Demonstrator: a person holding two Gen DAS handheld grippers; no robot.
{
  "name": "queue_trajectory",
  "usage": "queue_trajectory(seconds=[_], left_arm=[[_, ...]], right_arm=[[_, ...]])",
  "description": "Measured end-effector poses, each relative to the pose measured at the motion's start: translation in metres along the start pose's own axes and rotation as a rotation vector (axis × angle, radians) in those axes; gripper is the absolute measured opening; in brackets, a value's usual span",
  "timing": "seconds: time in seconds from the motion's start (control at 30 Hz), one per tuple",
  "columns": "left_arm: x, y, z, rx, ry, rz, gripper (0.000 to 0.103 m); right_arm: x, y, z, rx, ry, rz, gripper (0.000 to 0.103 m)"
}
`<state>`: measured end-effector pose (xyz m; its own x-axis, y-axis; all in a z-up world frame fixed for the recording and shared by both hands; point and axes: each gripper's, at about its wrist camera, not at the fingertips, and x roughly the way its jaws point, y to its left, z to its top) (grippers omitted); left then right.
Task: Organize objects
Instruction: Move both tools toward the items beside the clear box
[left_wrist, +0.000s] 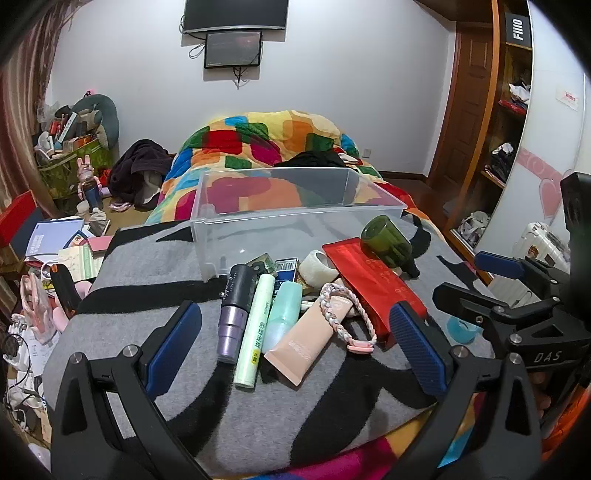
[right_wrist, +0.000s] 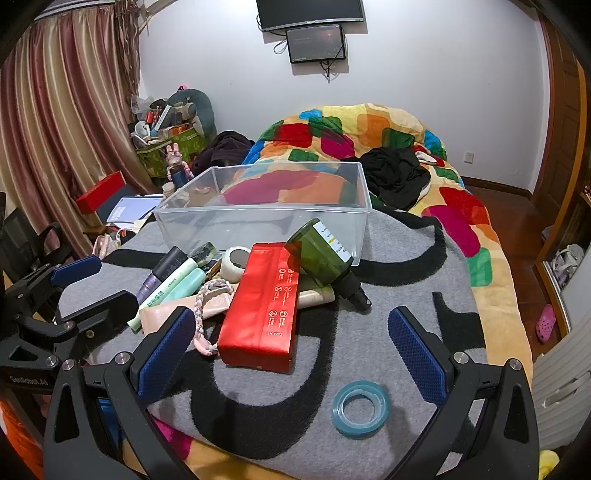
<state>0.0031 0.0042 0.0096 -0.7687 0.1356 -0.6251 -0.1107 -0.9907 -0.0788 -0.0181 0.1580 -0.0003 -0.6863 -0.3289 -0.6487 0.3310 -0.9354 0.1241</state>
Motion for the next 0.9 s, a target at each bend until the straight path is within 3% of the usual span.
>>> queue_trajectory(seconds=[0.9], left_arm=[[0.0028,0.0032,-0.0030,-0.015,0.018,-0.012,0.103]], right_arm=[[0.0030,-0.0027,0.0000,0.015,0.013,0.016,0.103]])
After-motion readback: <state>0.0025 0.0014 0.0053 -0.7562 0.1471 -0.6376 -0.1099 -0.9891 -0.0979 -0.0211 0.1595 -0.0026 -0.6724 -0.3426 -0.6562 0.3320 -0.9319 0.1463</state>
